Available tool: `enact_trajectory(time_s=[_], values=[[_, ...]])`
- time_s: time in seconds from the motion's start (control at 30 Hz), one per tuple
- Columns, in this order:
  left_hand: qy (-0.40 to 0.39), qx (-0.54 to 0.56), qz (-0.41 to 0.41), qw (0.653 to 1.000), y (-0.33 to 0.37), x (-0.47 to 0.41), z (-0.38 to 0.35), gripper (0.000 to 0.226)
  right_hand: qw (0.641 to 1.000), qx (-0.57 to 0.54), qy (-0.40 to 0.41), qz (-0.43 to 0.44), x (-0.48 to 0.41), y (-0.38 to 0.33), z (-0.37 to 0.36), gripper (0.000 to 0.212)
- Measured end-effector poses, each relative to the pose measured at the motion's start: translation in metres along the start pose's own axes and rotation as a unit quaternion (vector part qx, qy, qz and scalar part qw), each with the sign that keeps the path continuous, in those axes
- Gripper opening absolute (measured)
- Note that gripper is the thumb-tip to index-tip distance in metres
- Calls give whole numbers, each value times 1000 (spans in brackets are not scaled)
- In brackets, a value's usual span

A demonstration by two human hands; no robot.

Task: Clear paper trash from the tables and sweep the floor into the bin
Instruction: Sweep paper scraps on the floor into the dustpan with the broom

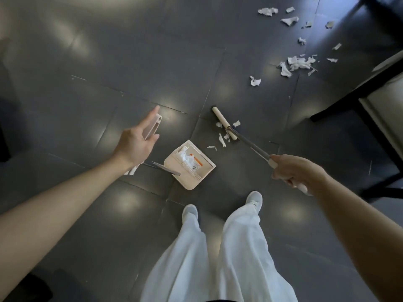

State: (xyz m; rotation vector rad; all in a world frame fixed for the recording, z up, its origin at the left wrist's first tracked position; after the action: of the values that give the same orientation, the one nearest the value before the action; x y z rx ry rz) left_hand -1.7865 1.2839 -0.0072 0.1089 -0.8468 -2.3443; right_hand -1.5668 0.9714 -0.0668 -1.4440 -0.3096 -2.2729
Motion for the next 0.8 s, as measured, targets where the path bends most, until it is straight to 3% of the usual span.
enact_trajectory(time_s=[0.23,0.37,0.53,0.8], values=[[-16,14,2,1000,-14,-14,-1,68,999,18,-30,-4,39,-59,-48,57],[-20,14,-34,999,0,-42,-3,68,996,-44,-69,24,62,-85,-70,61],[-9,-14,-40,999,-5,-65,5,67,989,-127,-75,35,87,-75,-48,65],[31,34,-49,998,13,-133,20,68,987,-159,3,33,89,-39,45,70]])
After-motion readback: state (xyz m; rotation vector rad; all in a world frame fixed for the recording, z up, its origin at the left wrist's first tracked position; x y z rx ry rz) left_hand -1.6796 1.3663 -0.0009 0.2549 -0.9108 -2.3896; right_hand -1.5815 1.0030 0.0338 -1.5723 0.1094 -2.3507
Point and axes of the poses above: each hand's wrist, its own x-axis away from the middle knuckle, its own z-axis out of the back of the hand, y = z × x, the point moved 6 cm from there along -x, towards the middle knuckle, and after that the axes turned 7 degrees about -y, right-handed, at the moved point
